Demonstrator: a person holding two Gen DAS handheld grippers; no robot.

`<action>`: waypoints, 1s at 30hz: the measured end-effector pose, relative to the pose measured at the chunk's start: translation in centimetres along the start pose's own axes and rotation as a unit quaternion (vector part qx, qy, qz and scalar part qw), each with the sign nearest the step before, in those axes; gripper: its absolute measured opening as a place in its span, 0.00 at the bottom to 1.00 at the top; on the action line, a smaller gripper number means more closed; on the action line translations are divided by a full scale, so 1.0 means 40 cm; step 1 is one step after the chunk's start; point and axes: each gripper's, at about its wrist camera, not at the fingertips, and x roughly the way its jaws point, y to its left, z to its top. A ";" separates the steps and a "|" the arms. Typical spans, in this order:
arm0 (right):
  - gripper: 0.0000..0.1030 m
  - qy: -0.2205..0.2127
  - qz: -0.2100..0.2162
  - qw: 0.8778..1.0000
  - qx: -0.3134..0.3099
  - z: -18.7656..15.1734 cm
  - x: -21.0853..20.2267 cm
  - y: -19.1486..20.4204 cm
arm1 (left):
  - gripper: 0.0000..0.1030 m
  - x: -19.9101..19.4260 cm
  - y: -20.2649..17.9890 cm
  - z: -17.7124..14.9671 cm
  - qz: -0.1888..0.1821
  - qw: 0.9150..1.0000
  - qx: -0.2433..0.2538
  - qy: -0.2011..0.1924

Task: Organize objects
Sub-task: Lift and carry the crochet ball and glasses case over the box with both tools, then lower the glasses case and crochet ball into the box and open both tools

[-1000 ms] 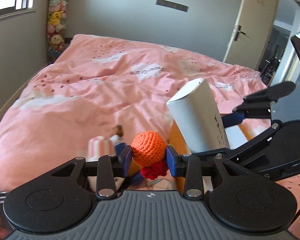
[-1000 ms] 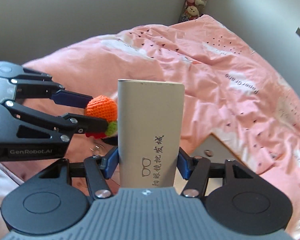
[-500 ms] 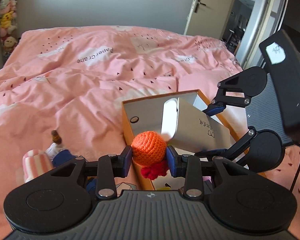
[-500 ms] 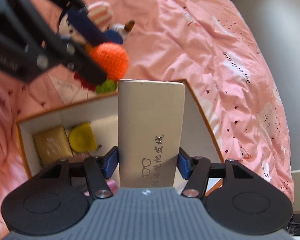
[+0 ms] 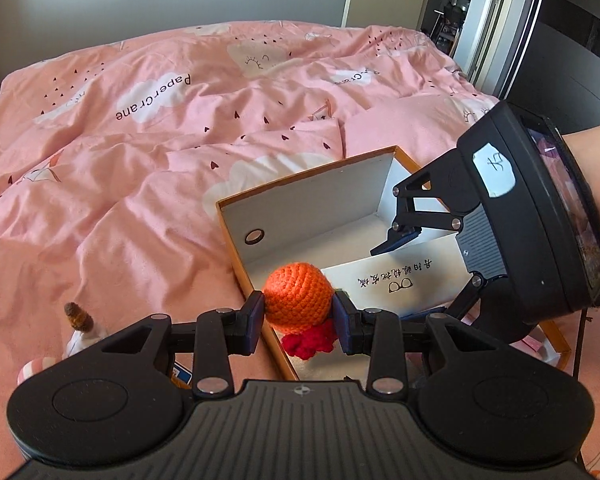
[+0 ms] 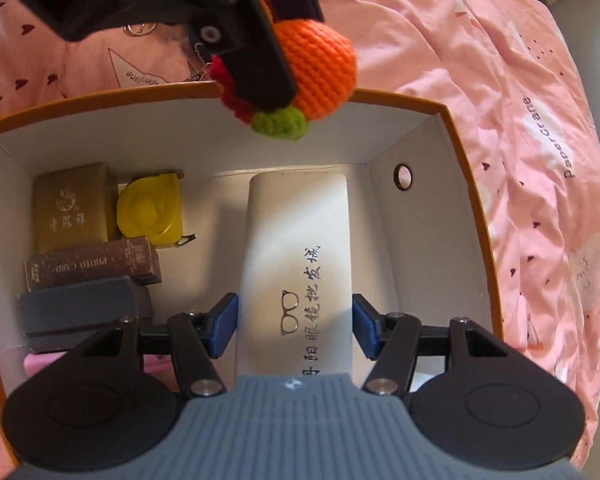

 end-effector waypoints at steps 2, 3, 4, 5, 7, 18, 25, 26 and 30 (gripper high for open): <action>0.60 -0.005 0.005 1.000 -0.013 0.011 0.005 -0.003 | 0.40 0.012 0.005 0.008 0.006 1.000 -0.004 0.003; 0.60 -0.006 0.006 1.000 -0.019 0.015 0.010 -0.005 | 0.40 0.017 0.007 0.011 0.007 1.000 -0.005 0.005; 0.60 -0.008 0.005 1.000 -0.026 0.018 0.015 -0.008 | 0.40 0.022 0.009 0.014 0.006 1.000 -0.006 0.007; 0.60 -0.007 0.007 0.999 -0.031 0.021 0.020 -0.009 | 0.40 0.026 0.009 0.016 0.006 1.000 -0.005 0.008; 0.60 -0.001 0.014 0.999 -0.042 0.022 0.037 -0.011 | 0.40 0.033 0.004 0.021 0.005 1.000 -0.001 0.010; 0.60 0.032 0.117 0.992 -0.045 -0.018 0.076 -0.025 | 0.40 0.102 -0.039 0.037 -0.007 0.998 0.046 0.038; 0.66 0.035 0.145 0.988 -0.043 -0.031 0.057 -0.014 | 0.40 0.142 -0.064 0.040 -0.013 0.996 0.070 0.063; 0.68 0.031 0.148 0.988 -0.036 -0.032 0.049 -0.018 | 0.40 0.146 -0.066 0.042 -0.014 0.995 0.072 0.065; 0.57 0.005 0.134 0.991 0.010 -0.034 0.019 -0.048 | 0.40 0.163 -0.077 0.050 -0.011 0.994 0.086 0.073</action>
